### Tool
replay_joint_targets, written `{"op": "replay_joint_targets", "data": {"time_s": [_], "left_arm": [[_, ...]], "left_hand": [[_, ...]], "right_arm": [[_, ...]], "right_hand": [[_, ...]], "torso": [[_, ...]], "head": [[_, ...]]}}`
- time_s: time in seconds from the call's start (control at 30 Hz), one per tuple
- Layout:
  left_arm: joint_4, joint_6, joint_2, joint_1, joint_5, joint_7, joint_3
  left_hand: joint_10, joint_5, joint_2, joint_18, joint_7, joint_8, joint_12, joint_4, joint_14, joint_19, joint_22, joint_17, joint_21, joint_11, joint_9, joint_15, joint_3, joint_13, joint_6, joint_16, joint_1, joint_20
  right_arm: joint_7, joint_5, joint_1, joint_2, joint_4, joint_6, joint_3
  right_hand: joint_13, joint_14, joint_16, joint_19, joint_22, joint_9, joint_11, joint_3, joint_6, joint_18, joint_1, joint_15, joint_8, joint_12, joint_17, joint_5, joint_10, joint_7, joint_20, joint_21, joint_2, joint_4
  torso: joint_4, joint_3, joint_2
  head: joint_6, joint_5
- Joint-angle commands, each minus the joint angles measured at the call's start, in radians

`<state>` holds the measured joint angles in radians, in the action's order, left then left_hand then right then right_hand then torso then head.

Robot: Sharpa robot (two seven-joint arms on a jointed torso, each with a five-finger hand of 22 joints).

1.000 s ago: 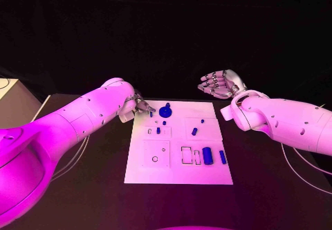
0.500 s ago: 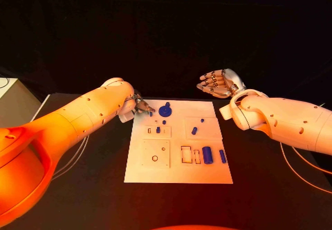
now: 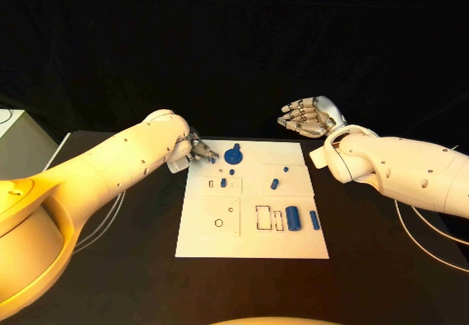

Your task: Assemble the parts on the task board

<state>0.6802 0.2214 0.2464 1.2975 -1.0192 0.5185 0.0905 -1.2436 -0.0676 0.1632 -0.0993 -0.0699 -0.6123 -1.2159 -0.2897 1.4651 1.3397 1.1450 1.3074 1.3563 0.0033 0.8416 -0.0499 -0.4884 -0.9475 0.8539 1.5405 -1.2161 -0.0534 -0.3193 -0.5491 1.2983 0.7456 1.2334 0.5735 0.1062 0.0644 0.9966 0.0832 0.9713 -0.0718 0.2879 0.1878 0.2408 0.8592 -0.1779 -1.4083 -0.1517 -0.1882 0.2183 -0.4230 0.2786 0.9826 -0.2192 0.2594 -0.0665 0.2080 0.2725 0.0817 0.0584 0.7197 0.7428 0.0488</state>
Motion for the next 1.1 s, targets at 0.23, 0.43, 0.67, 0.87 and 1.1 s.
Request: {"op": "replay_joint_targets", "data": {"time_s": [0.23, 0.43, 0.67, 0.87, 1.1], "left_arm": [[0.008, -0.027, 0.002, 0.0, 0.041, -0.039, -0.002], [0.014, -0.025, 0.006, 0.0, 0.07, -0.047, -0.002], [0.019, -0.008, 0.008, 0.0, 0.083, -0.045, -0.002], [0.042, -0.005, 0.025, 0.0, 0.103, -0.035, -0.002], [0.147, -0.021, 0.095, 0.001, 0.132, 0.003, -0.001]], "left_hand": [[0.011, -0.007, 0.023, 0.006, 0.0, -0.021, 0.011, 0.065, 0.085, -0.009, -0.003, 0.197, 0.0, -0.008, 0.044, -0.013, -0.264, 0.016, -0.032, 0.003, -0.083, 0.011], [0.009, -0.034, 0.027, 0.006, -0.008, -0.045, 0.02, 0.135, 0.085, -0.01, 0.0, 0.198, 0.002, -0.002, 0.082, -0.008, -0.364, 0.025, -0.054, 0.003, -0.07, 0.008], [0.007, -0.073, 0.029, 0.007, -0.012, -0.054, 0.022, 0.161, 0.085, -0.009, 0.004, 0.196, 0.005, 0.002, 0.098, -0.005, -0.391, 0.027, -0.056, 0.002, -0.049, 0.005], [-0.004, -0.168, 0.037, 0.008, -0.01, -0.066, 0.02, 0.194, 0.087, -0.004, 0.014, 0.203, 0.011, -0.001, 0.116, -0.007, -0.41, 0.028, -0.044, 0.005, -0.012, 0.004], [-0.024, -0.3, 0.051, 0.013, 0.0, -0.083, 0.013, 0.225, 0.091, 0.013, 0.04, 0.212, 0.027, -0.011, 0.139, -0.016, -0.425, 0.021, -0.022, 0.009, 0.037, 0.014]], "right_arm": [[-0.013, -0.005, 0.0, 0.001, -0.002, -0.007, -0.001], [-0.012, -0.005, 0.0, 0.001, -0.004, -0.01, -0.001], [-0.012, -0.004, 0.0, 0.0, -0.007, -0.011, -0.001], [-0.011, -0.002, 0.0, 0.003, -0.008, -0.013, 0.0], [-0.013, 0.0, -0.001, 0.012, -0.01, -0.01, 0.0]], "right_hand": [[0.0, -0.007, -0.004, -0.008, 0.001, -0.001, 0.001, -0.007, 0.004, -0.007, 0.003, 0.001, 0.006, -0.006, 0.001, 0.005, -0.001, -0.03, 0.001, 0.001, -0.009, 0.0], [0.0, -0.007, -0.004, -0.008, 0.001, -0.001, 0.001, -0.007, 0.004, -0.007, 0.003, 0.001, 0.006, -0.006, 0.001, 0.005, -0.001, -0.03, 0.001, 0.001, -0.009, 0.0], [0.0, -0.007, -0.004, -0.008, 0.001, -0.001, 0.001, -0.007, 0.004, -0.007, 0.003, 0.001, 0.006, -0.006, 0.001, 0.005, -0.001, -0.03, 0.001, 0.001, -0.009, 0.0], [0.0, -0.007, -0.004, -0.008, 0.001, -0.001, 0.001, -0.007, 0.004, -0.007, 0.003, 0.001, 0.006, -0.006, 0.001, 0.005, -0.001, -0.03, 0.001, 0.001, -0.009, 0.0], [0.0, -0.007, -0.005, -0.008, 0.002, -0.001, 0.001, -0.009, 0.005, -0.007, 0.004, 0.001, 0.006, -0.006, 0.004, 0.007, 0.0, -0.03, 0.001, 0.001, -0.011, 0.001]], "torso": [[0.0003, 0.0001, 0.0], [0.0009, -0.0002, -0.001], [0.0015, 0.0007, -0.002], [0.004, 0.0, -0.005], [0.0147, 0.0, -0.021]], "head": [[0.001, 0.002], [0.0, 0.002], [-0.001, -0.001], [0.0, -0.003], [0.008, 0.002]]}}
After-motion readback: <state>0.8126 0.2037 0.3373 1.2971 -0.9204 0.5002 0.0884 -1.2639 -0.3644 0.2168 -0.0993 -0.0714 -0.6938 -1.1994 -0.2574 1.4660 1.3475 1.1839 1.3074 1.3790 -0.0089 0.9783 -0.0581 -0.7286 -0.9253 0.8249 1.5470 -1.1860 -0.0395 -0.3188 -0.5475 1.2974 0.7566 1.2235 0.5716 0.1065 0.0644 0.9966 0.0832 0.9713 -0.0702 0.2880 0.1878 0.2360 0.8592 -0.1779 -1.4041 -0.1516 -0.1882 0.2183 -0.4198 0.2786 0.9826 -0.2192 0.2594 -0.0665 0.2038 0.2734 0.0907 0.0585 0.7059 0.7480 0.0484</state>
